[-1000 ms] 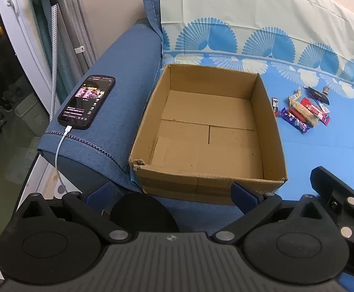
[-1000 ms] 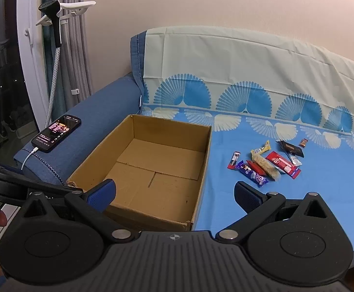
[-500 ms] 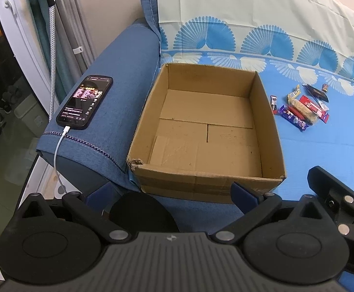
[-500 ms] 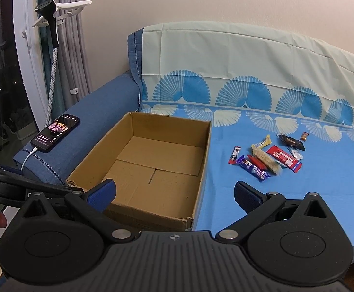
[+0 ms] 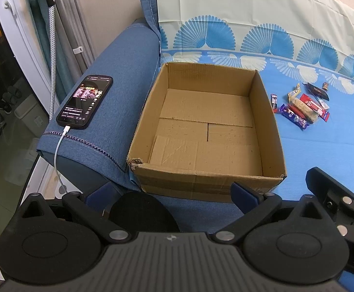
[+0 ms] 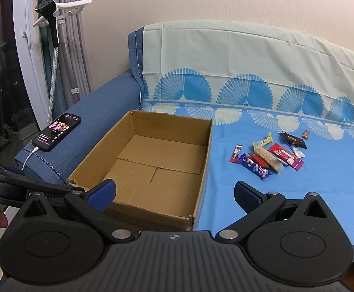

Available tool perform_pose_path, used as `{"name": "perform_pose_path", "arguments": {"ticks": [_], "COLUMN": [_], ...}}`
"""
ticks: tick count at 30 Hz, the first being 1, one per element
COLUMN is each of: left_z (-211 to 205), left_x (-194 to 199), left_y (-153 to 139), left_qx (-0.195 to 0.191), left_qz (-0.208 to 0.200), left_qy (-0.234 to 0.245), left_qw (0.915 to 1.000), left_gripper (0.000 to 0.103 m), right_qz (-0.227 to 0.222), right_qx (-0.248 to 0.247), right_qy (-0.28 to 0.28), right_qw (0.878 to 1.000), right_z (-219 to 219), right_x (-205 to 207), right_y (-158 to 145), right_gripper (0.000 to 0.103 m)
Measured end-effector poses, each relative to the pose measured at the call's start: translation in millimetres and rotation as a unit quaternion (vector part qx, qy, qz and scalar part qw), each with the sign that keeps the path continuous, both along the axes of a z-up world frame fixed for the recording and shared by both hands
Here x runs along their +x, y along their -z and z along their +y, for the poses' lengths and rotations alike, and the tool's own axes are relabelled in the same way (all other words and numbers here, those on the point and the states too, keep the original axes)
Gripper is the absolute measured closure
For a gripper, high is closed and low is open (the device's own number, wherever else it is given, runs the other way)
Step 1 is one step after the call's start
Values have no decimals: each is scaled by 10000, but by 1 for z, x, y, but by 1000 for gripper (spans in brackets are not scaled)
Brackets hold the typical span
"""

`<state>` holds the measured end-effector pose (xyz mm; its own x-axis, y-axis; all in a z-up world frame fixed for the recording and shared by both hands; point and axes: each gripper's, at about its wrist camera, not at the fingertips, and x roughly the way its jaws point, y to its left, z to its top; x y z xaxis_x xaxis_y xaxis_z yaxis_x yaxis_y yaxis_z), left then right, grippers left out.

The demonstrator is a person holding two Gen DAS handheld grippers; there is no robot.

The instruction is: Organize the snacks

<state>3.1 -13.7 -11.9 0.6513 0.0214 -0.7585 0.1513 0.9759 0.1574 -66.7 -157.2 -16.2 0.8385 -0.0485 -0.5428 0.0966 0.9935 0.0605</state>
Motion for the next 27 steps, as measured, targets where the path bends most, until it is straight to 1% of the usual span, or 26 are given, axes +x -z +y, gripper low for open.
{"name": "perform_pose_path", "arguments": {"ticks": [1,4,13,18,23,27], "left_z": [1,1,-4,-12,-32,-57], "left_x": [1,2,6,13,22,36], "left_y": [0,1,4,7,9,7], "left_qx": [-56,-50,84,196,205,221], "left_qz": [108,177,156,236,199,184], "left_qy": [24,46,44,89,244,396], "left_qw": [9999,9998,9998,9995,9993,9988], "left_gripper": [0,0,0,0,0,0], "right_qz": [7,8,56,114,138,90], "right_qx": [7,27,198,389,682,801], "right_qy": [-1,-10,-24,45,272,656], "right_qw": [10000,10000,9998,9992,9972,9946], "right_z": [0,-1,-9,-19,-44,-77], "right_x": [0,1,5,10,16,19], "right_y": [0,1,6,11,18,25], "right_gripper": [0,0,0,0,0,0]}}
